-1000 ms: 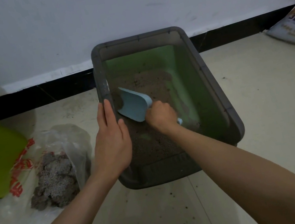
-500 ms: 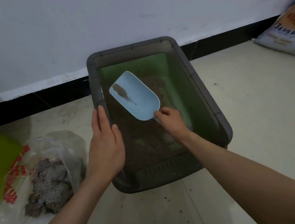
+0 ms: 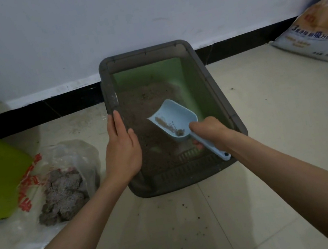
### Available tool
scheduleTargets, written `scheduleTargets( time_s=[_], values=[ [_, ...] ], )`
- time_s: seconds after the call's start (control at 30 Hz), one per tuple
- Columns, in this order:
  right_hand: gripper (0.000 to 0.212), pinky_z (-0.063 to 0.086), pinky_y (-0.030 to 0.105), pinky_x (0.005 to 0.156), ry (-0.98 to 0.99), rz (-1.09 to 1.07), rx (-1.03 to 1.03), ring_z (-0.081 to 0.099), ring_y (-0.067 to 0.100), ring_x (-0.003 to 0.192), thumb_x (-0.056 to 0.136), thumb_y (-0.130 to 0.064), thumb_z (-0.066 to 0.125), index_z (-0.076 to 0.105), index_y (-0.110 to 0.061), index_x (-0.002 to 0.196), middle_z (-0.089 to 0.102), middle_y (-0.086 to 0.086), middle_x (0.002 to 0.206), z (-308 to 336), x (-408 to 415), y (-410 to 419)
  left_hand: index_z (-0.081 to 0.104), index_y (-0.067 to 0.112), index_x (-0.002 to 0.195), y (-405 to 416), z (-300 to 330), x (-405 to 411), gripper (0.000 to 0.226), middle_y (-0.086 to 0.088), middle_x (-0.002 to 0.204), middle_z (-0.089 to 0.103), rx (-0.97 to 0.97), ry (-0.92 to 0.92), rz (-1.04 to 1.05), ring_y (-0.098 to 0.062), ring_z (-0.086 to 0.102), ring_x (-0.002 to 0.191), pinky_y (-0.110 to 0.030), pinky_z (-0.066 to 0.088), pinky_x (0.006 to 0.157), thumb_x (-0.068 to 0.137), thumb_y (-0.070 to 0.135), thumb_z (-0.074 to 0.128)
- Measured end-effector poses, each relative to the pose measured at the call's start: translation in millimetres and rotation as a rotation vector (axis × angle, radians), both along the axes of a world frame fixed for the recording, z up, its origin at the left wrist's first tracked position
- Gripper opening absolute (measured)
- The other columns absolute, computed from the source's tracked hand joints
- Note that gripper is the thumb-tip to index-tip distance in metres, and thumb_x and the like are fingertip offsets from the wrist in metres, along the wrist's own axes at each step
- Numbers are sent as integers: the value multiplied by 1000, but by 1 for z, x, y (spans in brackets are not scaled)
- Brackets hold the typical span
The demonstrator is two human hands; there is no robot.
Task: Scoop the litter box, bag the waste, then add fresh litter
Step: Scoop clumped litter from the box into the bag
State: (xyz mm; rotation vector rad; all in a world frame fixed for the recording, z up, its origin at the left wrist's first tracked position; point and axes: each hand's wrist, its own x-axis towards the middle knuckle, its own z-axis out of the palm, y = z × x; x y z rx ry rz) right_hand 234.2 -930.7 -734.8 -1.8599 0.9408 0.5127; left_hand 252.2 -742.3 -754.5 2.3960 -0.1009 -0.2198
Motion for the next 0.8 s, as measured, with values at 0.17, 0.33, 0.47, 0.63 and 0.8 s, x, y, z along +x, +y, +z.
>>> scheduleTargets(
  time_s=[0.17, 0.33, 0.47, 0.63, 0.8],
  values=[
    [35, 47, 23, 48, 123, 61, 65, 51, 16, 60, 94, -11, 45, 49, 7, 124, 51, 9, 72, -8, -9, 2, -6, 18, 148, 0, -1, 1, 56, -1, 157, -8, 6, -4, 3, -25, 22, 138, -36, 29, 106, 100, 30, 22],
    [37, 46, 26, 57, 138, 70, 123, 49, 17, 64, 97, -11, 41, 43, 6, 130, 47, 9, 75, -18, -6, 4, -5, 17, 148, -1, -3, 2, 56, -3, 157, -6, 7, -19, 7, -25, 21, 139, -35, 29, 106, 100, 28, 22],
    [36, 47, 27, 58, 133, 60, 159, 49, 18, 64, 98, -10, 40, 42, 5, 131, 48, 9, 77, -23, 0, 2, -4, 17, 148, -2, -5, 3, 56, -2, 157, -7, -1, -22, 14, -26, 24, 137, -36, 30, 105, 100, 28, 23],
    [39, 48, 29, 60, 141, 57, 168, 50, 20, 64, 98, -10, 40, 38, 5, 134, 48, 12, 78, -29, 8, 1, -5, 19, 148, -2, -7, 3, 56, 0, 157, -8, -10, -23, 21, -23, 22, 138, -35, 29, 105, 100, 29, 22],
    [39, 49, 31, 62, 128, 51, 154, 51, 21, 63, 97, -9, 39, 39, 7, 133, 50, 13, 76, -34, 10, -1, -5, 18, 148, -1, -6, 3, 56, 0, 157, -8, -7, -23, 19, -23, 21, 139, -34, 29, 106, 100, 29, 22]
  ],
)
